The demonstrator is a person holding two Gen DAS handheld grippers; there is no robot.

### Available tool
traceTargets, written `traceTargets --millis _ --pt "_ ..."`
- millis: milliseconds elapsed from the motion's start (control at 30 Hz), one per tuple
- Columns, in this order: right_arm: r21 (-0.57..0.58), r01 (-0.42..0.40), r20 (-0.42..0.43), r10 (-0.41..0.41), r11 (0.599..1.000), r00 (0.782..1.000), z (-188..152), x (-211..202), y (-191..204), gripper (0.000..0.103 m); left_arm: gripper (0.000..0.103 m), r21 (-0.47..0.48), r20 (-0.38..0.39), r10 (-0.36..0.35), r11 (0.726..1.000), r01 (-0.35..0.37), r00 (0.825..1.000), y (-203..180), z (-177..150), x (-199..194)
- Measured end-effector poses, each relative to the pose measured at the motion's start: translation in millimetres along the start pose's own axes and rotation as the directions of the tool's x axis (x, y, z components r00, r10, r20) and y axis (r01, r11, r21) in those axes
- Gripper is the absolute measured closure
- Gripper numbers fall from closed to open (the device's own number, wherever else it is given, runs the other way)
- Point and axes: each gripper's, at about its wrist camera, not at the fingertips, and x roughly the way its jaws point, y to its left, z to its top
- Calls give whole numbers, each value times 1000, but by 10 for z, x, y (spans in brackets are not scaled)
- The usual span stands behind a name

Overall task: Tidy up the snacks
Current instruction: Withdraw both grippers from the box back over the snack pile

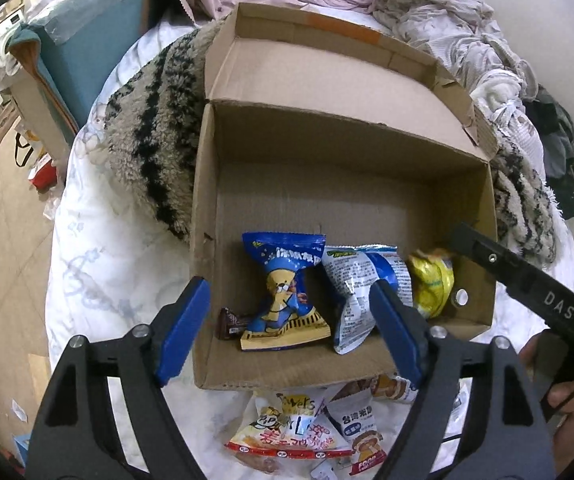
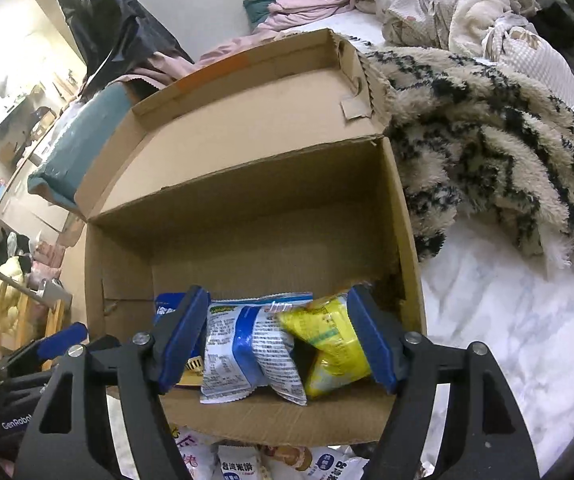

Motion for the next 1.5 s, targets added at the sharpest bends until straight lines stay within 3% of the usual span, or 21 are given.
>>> traceTargets --millis 500,667,733,967,1300,1500 --pt "42 -42 -34 43 998 998 -355 -377 72 28 23 -19 11 19 1000 -19 1000 204 -407 -372" --pt "18 -65 -66 66 998 996 -602 -497 140 28 7 -23 67 35 999 -34 997 287 -602 -592" --pt "6 -54 -71 54 999 996 -699 -543 162 28 5 -32 64 22 999 -20 998 321 -678 -650" --pt "8 -68 -80 69 998 994 -969 -746 182 28 5 -39 50 18 999 -16 999 389 -930 -781" --pt "-18 -20 -104 18 1000 994 -1332 -887 177 28 5 9 47 29 1000 -30 998 400 -1256 -918" --pt "9 -9 -119 10 1000 993 -1491 -928 129 28 5 -26 32 23 999 -22 999 477 -1340 -915"
